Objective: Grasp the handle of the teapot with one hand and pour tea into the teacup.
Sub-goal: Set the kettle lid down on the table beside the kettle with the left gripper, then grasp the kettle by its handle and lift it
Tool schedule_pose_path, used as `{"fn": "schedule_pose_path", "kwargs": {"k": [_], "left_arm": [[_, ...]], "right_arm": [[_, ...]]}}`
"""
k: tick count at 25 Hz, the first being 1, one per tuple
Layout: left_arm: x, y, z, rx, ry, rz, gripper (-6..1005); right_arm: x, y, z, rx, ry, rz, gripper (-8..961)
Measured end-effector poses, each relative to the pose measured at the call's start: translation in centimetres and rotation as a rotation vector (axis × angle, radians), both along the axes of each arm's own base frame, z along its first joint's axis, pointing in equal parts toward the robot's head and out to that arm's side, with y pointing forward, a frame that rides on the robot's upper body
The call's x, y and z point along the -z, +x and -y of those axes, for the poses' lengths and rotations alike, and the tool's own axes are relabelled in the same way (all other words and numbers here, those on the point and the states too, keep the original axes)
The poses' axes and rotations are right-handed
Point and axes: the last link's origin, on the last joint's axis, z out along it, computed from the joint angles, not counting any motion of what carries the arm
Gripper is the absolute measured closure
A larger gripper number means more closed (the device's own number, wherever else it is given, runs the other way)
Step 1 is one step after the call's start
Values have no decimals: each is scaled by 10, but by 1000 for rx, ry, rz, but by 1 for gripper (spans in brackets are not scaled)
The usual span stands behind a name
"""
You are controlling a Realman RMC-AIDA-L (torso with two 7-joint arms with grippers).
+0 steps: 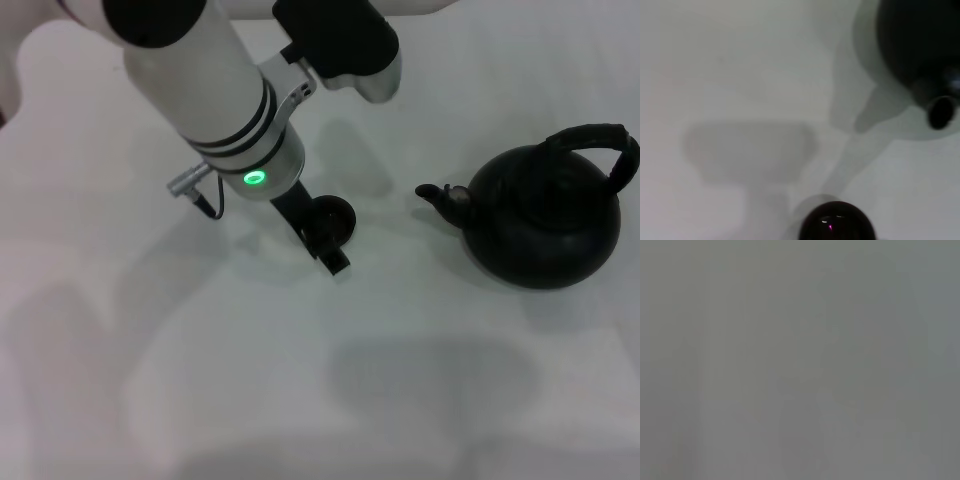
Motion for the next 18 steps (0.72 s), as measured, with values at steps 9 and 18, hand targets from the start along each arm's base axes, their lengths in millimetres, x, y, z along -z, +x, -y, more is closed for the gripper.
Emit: {"fn": "schedule_pose_path", "kwargs": {"k": [9,18], "left_arm": [[-44,-1,14,8,86,103,201],[-101,-38,20,78,281,385,201]], "right_arm": [[-8,8,18,-12,0,43,80],[-24,29,44,15,-291,36,82]]}}
